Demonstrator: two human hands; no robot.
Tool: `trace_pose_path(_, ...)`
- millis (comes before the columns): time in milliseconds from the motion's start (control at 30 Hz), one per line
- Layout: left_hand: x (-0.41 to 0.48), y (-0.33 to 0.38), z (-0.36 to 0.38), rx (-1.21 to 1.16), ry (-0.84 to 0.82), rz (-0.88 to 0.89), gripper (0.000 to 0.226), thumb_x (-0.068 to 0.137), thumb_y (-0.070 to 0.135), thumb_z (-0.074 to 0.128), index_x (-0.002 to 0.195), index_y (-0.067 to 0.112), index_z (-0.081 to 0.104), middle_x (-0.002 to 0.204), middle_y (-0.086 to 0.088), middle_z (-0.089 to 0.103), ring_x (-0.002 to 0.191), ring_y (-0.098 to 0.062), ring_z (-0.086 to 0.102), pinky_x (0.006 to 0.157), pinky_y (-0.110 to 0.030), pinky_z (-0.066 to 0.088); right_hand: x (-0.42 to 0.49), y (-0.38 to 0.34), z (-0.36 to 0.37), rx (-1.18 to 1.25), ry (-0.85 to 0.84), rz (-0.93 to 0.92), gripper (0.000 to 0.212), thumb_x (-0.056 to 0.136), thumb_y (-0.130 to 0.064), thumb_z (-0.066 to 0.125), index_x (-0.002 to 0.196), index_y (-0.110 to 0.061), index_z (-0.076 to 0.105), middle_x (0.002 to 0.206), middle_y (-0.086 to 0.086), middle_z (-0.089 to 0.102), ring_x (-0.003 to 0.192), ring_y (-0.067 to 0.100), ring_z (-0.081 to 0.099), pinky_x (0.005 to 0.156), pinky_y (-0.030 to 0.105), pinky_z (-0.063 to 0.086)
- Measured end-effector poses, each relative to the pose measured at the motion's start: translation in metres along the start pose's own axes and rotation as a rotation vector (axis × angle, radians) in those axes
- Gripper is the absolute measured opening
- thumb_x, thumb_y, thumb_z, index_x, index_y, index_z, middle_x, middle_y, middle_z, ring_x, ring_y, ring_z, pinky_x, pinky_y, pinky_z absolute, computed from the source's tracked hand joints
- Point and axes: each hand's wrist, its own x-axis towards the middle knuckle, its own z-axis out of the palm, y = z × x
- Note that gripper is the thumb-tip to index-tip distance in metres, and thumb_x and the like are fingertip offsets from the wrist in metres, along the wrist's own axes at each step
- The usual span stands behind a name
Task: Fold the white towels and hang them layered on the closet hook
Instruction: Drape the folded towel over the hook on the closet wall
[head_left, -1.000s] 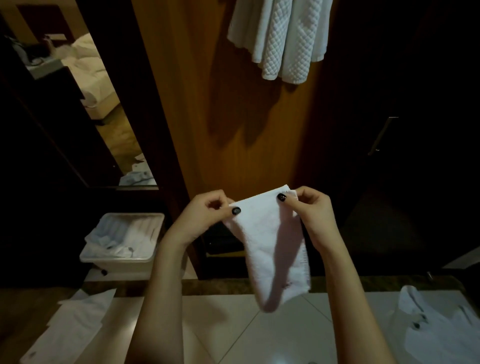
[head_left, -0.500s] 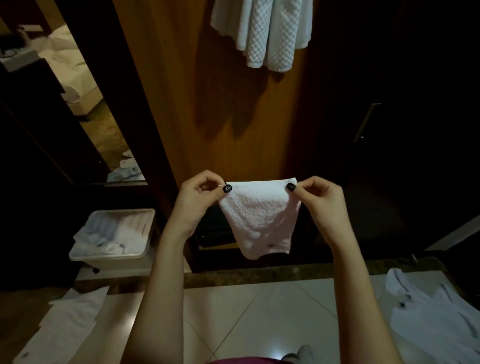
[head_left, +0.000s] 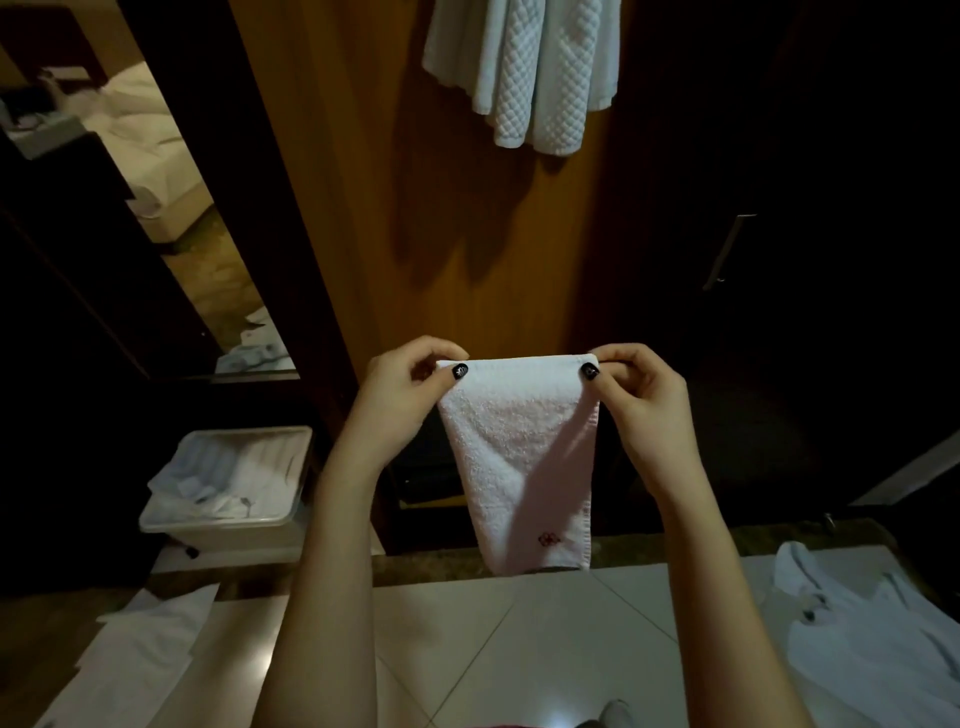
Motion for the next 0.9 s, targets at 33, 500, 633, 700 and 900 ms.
trace_pose_path(33,0.0,0.002,0.0,0.059,0.008,0.013,0.019,0.09,0.007,0.066,0.091,0.025,0.07,0.095,0.009,0.069,0.089,-0.005,0.061,0.076,-0.011,0.043,0.0,-0.002,0.001,-0.001,-0.002,-0.018,0.011,0.093,-0.007,0.063,0.097,-0.017,0.064,0.08,-0.001,0.068,0.077,0.002,0.062,0.068,0.012,0.049)
trace_pose_path(500,0.039,0.055,0.018,0.702,-0.174,0.117,0.016,0.089,0.042,0.064,0.101,0.039,0.073,0.101,0.011,0.061,0.094,-0.009,0.052,0.076,-0.03,0.037,0.016,-0.03,0.011,-0.12,-0.062,-0.215,0.02,0.095,-0.009,0.059,0.093,-0.028,0.057,0.094,-0.009,0.062,0.087,0.0,0.059,0.074,0.013,0.046)
trace_pose_path(633,0.04,0.06,0.028,0.746,-0.159,0.126,0.015,0.089,0.04,0.065,0.098,0.034,0.075,0.095,0.014,0.07,0.079,-0.007,0.051,0.069,-0.029,0.036,0.017,-0.027,0.006,-0.143,-0.002,-0.203,0.023,0.095,-0.009,0.059,0.092,-0.032,0.056,0.096,-0.009,0.062,0.093,0.001,0.06,0.08,0.014,0.048)
trace_pose_path(700,0.035,0.055,0.031,0.673,-0.188,0.091,0.013,0.092,0.037,0.063,0.095,0.032,0.075,0.077,0.022,0.069,0.065,0.0,0.055,0.064,-0.026,0.041,0.015,-0.024,0.005,-0.136,0.026,-0.192,0.022,0.096,-0.009,0.059,0.093,-0.031,0.057,0.096,-0.008,0.062,0.093,0.003,0.061,0.081,0.015,0.049)
trace_pose_path(900,0.026,0.044,0.029,0.3,-0.228,0.049,0.013,0.092,0.027,0.065,0.088,0.028,0.076,0.077,0.013,0.072,0.069,-0.003,0.067,0.079,-0.04,0.056,0.011,-0.017,-0.005,-0.079,-0.032,-0.064,0.012,0.089,-0.013,0.07,0.099,-0.02,0.071,0.088,-0.007,0.071,0.087,0.003,0.067,0.077,0.022,0.055)
